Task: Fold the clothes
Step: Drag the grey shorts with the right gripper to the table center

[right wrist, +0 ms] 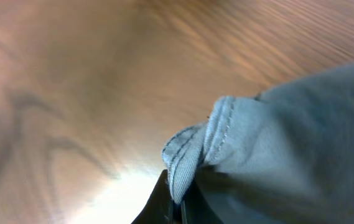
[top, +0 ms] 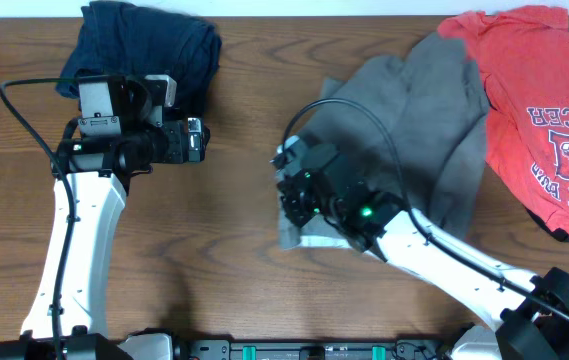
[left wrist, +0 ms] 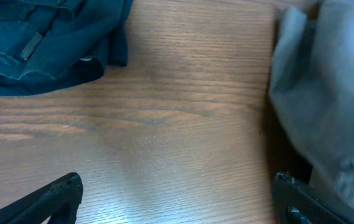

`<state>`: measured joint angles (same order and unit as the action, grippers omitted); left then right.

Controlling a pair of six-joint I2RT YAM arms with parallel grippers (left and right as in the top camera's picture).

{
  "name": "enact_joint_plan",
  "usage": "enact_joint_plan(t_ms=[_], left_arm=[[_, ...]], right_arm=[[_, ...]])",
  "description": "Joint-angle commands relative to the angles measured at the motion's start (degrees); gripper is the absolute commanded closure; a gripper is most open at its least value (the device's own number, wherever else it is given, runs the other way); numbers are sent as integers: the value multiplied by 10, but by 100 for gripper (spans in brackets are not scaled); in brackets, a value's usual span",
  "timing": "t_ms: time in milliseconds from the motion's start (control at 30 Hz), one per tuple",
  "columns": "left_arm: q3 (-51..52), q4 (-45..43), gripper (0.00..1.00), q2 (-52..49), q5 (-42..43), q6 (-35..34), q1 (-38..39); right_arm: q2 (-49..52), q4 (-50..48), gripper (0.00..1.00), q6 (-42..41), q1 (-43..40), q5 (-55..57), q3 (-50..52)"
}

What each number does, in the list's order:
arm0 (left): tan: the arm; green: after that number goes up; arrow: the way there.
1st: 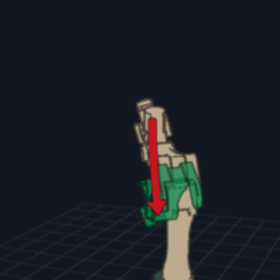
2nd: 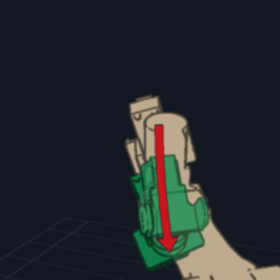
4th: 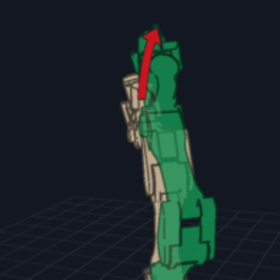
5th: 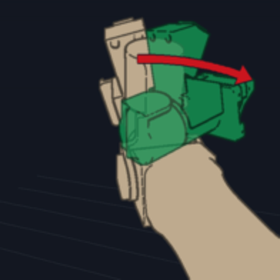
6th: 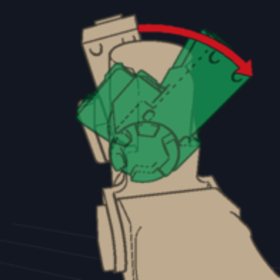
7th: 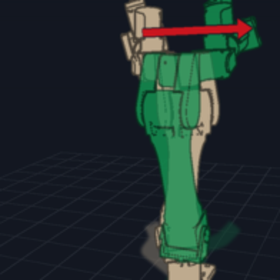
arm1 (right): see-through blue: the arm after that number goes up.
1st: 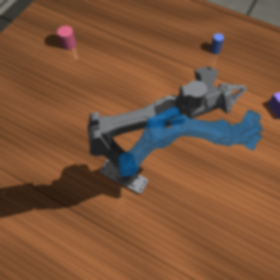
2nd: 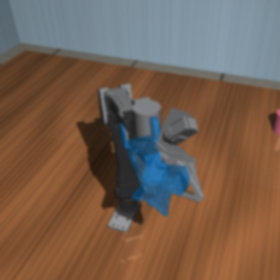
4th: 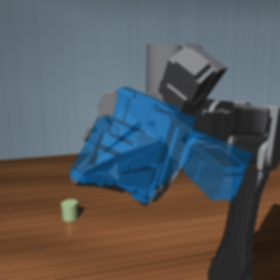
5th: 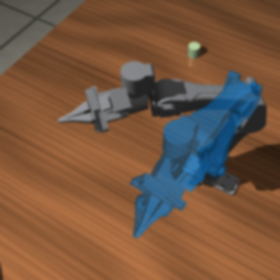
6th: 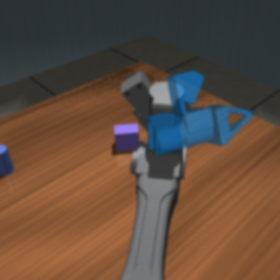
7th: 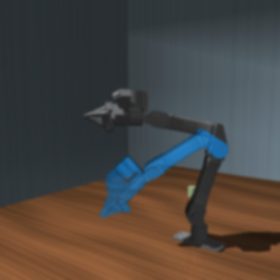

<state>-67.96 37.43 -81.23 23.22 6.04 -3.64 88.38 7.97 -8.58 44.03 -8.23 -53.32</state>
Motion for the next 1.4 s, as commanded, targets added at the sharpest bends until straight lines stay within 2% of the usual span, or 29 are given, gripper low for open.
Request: enact_joint_plan(t_ms=[0, 500, 633, 667, 700, 800, 867, 1000, 1167, 1367], left_arm=[[-8, -1, 2, -4, -14, 4, 2], [-8, -13, 2, -4, -34, 4, 2], [-8, -27, 2, -4, -34, 4, 2], [-8, -31, 2, -4, -34, 4, 2], [-8, -35, 2, -4, -34, 4, 2], [-8, -41, 2, -5, -34, 4, 2], [-8, -43, 2, -9, -34, 4, 2], [-8, -57, 2, -41, -34, 6, 2], [-8, -99, 2, -120, -30, 6, 2], [-8, -158, 2, -220, 52, 9, 4]], right_arm=[[-2, -2, 99, -4, 37, -10, -33], [-2, 45, 97, -13, 102, -67, -35], [-3, 92, 96, -10, 111, -71, -54], [-3, 113, 92, -5, 111, -71, -65], [-3, 132, 83, 0, 111, -70, -75], [-3, 190, 25, 17, 106, -64, -112], [-5, 231, 1, 18, 91, -41, -143], [-18, 289, 1, -10, 37, 4, -188], [-30, 316, 1, -37, -71, 6, -194], [-30, 324, 1, -32, -177, 3, -185]])
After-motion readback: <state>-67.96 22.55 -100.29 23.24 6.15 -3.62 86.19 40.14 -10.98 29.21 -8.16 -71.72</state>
